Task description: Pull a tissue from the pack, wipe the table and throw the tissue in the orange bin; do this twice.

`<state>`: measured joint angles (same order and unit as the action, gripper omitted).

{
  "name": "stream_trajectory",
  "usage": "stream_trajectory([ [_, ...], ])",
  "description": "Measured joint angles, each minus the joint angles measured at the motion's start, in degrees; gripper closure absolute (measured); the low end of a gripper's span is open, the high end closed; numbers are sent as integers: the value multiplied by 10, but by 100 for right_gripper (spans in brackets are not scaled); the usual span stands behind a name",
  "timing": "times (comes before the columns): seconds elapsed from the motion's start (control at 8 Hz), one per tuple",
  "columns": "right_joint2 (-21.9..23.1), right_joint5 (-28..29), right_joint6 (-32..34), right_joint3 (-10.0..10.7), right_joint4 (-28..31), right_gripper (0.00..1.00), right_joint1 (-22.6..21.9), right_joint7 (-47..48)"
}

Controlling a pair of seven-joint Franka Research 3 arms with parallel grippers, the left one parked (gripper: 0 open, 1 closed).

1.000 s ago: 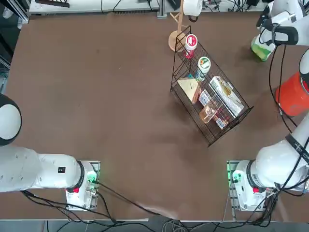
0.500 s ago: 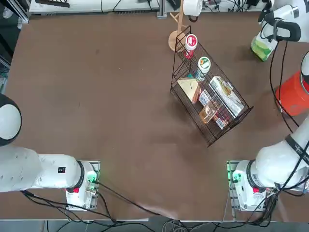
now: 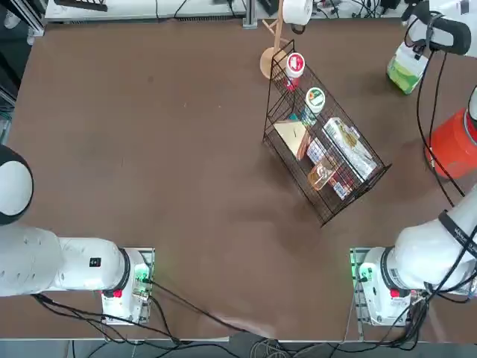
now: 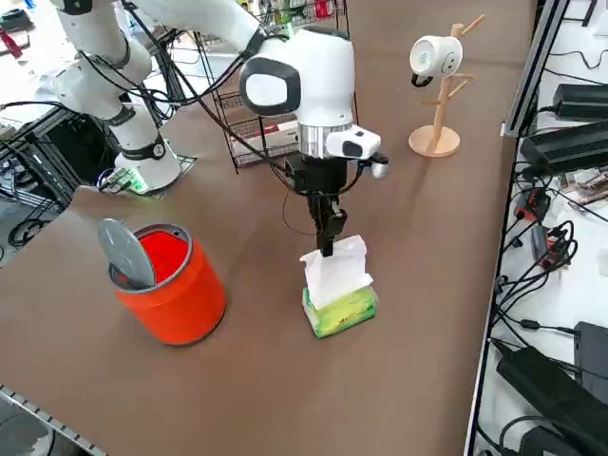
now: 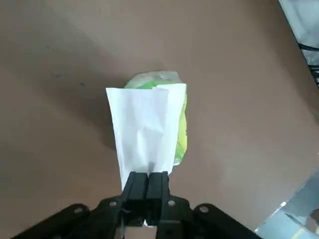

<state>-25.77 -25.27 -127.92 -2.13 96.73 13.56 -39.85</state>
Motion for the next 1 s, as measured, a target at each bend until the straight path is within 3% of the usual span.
stream_trajectory([
  [0.62,37,79,61,-1,-4,99,-8,0],
  [1.0,48,138,138,-4,-30,99,-17,45],
])
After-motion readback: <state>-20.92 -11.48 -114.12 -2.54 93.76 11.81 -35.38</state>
